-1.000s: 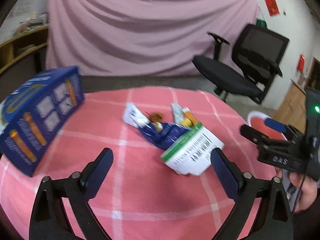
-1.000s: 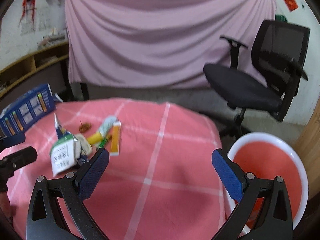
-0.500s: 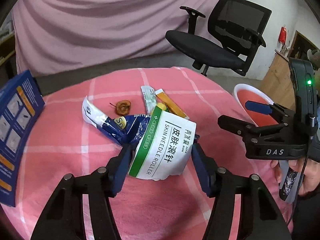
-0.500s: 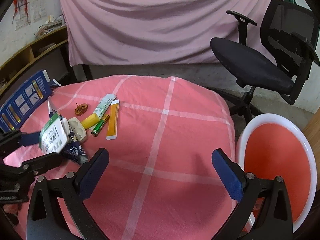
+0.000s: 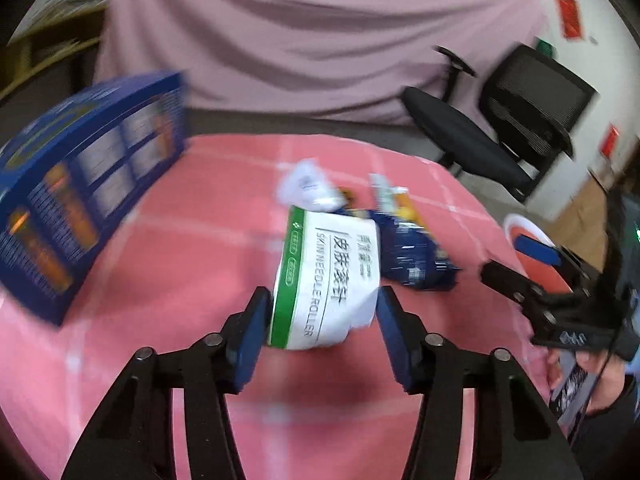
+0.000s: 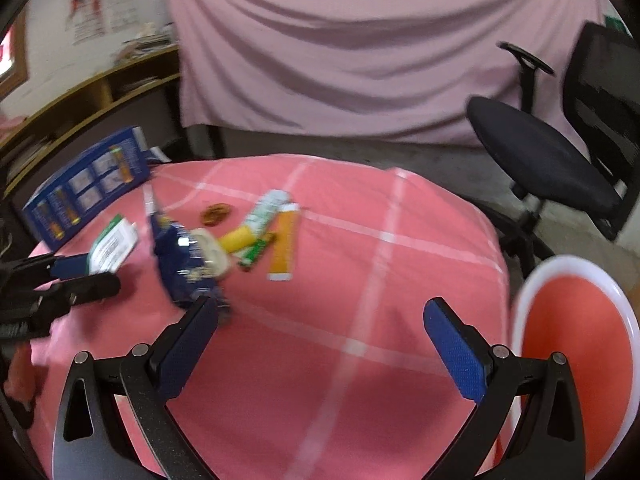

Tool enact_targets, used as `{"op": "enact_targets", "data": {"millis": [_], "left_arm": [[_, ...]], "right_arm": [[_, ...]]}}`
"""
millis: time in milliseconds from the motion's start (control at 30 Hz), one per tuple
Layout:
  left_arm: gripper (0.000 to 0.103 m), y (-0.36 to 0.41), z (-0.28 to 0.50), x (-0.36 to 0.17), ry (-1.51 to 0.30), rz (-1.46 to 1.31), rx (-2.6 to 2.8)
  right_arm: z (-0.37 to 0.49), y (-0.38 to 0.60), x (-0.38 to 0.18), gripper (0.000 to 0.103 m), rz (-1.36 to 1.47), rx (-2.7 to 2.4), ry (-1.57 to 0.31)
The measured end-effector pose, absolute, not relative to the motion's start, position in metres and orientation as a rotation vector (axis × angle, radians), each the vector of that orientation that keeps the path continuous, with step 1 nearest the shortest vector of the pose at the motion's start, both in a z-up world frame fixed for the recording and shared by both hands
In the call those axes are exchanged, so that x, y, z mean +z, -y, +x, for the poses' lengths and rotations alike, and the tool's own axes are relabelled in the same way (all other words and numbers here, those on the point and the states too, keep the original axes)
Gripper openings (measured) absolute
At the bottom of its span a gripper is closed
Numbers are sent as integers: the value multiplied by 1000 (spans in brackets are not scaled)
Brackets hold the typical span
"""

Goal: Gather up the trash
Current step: 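Grasp the white roller box with the left tool while the right tool grasps the blue wrapper, then carry box and wrapper over the orange bin and open both tools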

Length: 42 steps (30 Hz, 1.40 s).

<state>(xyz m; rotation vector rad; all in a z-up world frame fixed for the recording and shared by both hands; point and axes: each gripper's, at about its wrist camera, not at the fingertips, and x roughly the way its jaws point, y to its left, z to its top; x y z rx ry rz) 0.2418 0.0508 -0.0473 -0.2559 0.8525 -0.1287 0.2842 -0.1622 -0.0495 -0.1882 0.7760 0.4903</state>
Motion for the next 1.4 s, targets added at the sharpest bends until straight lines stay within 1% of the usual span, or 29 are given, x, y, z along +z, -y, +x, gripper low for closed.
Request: {"op": "enact_targets", "data": {"millis": [133, 167, 267, 333, 367, 400, 467, 500, 533, 567, 600, 667, 767, 833, 1033, 1400], "left_arm": [[46, -69, 234, -46, -849, -302, -76], [46, -69, 233, -45, -849, -300, -75], [46, -70, 231, -43, -844, -285, -68], [46, -69, 230, -43, -840, -292, -70], [46, -71, 229, -43, -838, -303, -74], [46, -72, 229, -43, -834, -316, -78], [46, -72, 230, -45, -834, -325, -80], [46, -74, 230, -46, -834, -324, -79], [46, -74, 230, -46, -836, -320, -77], [46, -74, 230, -45, -836, -319, -76], [46, -73, 232, -45, -837, -318, -75], [46, -73, 232, -45, -838, -315, -73], [46, -73, 231, -45, -836, -311, -72], [46, -71, 232, -45, -832, -308, -70], [45, -66, 225, -42, -791, -293, -40], [45, -45, 182, -17, -549, -258, 21]], "right_arm": [[275, 141, -48, 103, -257, 562, -750], [275, 136, -48, 101, -273, 574, -749], [276, 122, -52, 86, -309, 609, -762], [278, 117, -54, 84, -321, 618, -773], [279, 115, -54, 81, -321, 625, -777], [279, 115, -54, 76, -317, 633, -778], [282, 111, -56, 68, -312, 647, -786], [283, 109, -56, 60, -314, 653, -790], [284, 107, -58, 54, -320, 663, -796], [283, 105, -59, 42, -328, 670, -799], [281, 103, -59, 36, -338, 676, -797], [276, 101, -57, 29, -350, 693, -779], [271, 100, -57, 27, -354, 705, -776], [269, 101, -56, 23, -348, 710, -777], [255, 113, -43, 22, -316, 660, -671], [238, 158, -16, 22, -128, 532, -437]]}}
